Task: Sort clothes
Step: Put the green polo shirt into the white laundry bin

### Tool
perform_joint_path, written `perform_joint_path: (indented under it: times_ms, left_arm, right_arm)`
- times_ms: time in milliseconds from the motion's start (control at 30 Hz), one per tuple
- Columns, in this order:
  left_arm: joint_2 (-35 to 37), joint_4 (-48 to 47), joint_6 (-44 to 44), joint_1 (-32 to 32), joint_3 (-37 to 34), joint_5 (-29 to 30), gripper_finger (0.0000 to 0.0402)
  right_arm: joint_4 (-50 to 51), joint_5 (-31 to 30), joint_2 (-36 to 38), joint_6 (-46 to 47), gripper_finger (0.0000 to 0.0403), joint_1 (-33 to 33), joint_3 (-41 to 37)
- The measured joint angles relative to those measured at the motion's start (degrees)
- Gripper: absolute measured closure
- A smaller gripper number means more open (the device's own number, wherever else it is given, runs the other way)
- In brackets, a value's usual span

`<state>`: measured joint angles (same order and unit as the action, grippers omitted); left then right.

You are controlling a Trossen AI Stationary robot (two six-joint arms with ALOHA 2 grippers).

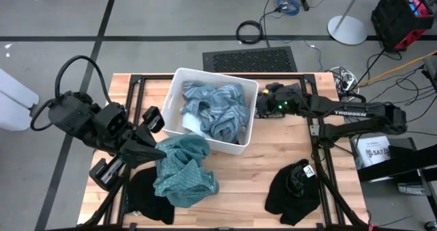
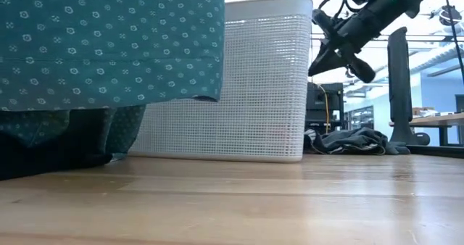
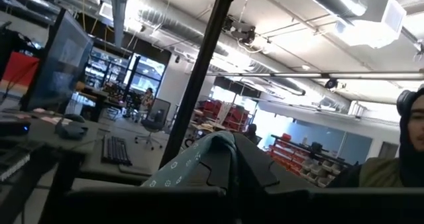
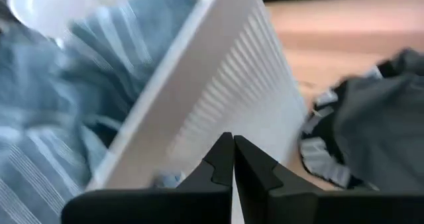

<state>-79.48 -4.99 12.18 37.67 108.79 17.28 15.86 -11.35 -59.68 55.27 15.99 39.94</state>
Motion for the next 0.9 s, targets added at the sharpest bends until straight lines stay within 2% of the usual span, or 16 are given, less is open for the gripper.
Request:
perform_joint_path:
  times_ms: [233, 367, 467, 567, 733, 900]
  left_arm:
    - [0.0, -1.1, 1.0, 1.2, 0.0, 0.0, 0.0391]
    - [0.0, -2.7, 1.0, 2.2, 0.0, -0.1, 0.0391]
    - [0.0, -5.8, 1.0, 2.4, 0.0, 0.2, 0.0391]
    - [0.0, -10.1, 2.0, 2.4, 0.0, 4.4, 0.0391]
    - [0.0, -16.1, 4.6, 2.2, 0.0, 8.7, 0.0391]
    - [0.0, -17.0, 5.5, 2.1, 0.0, 8.7, 0.0391]
  right_arm:
    - [11.3, -2.3, 4.0, -1.7, 0.0403, -8.6, 3.6]
    - [16.9, 4.9, 5.9, -2.2, 0.0403, -15.8, 6.0]
    - [16.1, 12.5, 6.2, -0.9, 0.0403, -21.7, 6.1]
    - [12.6, 15.2, 5.1, 0.7, 0.0403, -28.1, 6.1]
    - [1.3, 13.2, 0.3, 2.2, 0.0403, -35.6, 6.1]
    - [-4.5, 4.9, -6.9, 5.7, 0.0403, -39.8, 6.1]
